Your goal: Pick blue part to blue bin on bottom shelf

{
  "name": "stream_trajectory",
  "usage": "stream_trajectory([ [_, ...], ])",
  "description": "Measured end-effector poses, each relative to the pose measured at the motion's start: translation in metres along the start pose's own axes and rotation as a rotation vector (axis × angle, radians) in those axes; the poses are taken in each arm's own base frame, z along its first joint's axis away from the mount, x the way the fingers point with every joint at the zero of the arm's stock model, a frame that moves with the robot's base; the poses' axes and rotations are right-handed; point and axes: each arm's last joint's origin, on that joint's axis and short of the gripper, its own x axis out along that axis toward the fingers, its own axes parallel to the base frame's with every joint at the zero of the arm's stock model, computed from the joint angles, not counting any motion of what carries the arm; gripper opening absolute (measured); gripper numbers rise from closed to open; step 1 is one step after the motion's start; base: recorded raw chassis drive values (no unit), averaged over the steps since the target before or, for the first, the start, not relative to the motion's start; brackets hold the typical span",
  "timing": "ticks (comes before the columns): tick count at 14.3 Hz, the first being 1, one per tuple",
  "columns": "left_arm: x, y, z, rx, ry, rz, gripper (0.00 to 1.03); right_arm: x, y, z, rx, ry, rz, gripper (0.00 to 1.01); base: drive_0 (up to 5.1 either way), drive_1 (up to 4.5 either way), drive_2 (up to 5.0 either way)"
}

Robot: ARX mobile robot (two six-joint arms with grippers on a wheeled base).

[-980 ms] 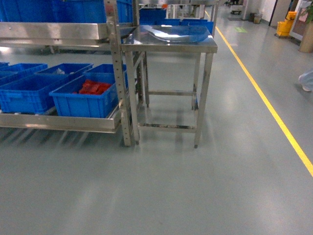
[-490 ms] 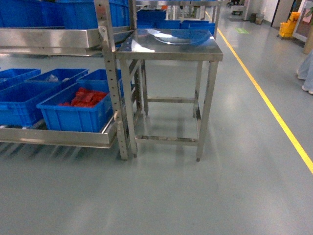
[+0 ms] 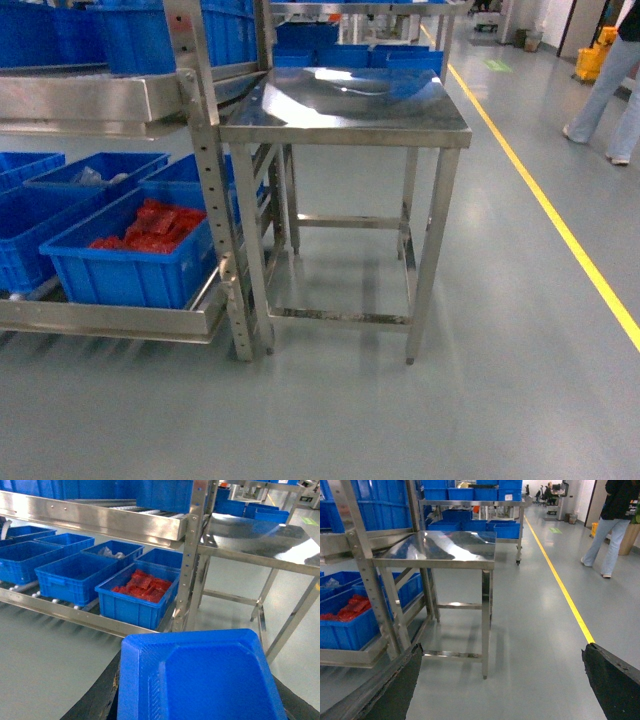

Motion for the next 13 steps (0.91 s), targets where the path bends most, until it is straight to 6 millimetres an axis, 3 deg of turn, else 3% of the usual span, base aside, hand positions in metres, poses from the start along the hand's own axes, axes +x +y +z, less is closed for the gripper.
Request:
stream_trajectory([
  [13, -0.0001, 0.0, 0.0003, -0.003, -0.003, -0.001, 0.44, 0.0, 0.0, 0.0004, 0.0, -0.004, 0.0, 0.98, 0.1, 4.11, -4.0],
])
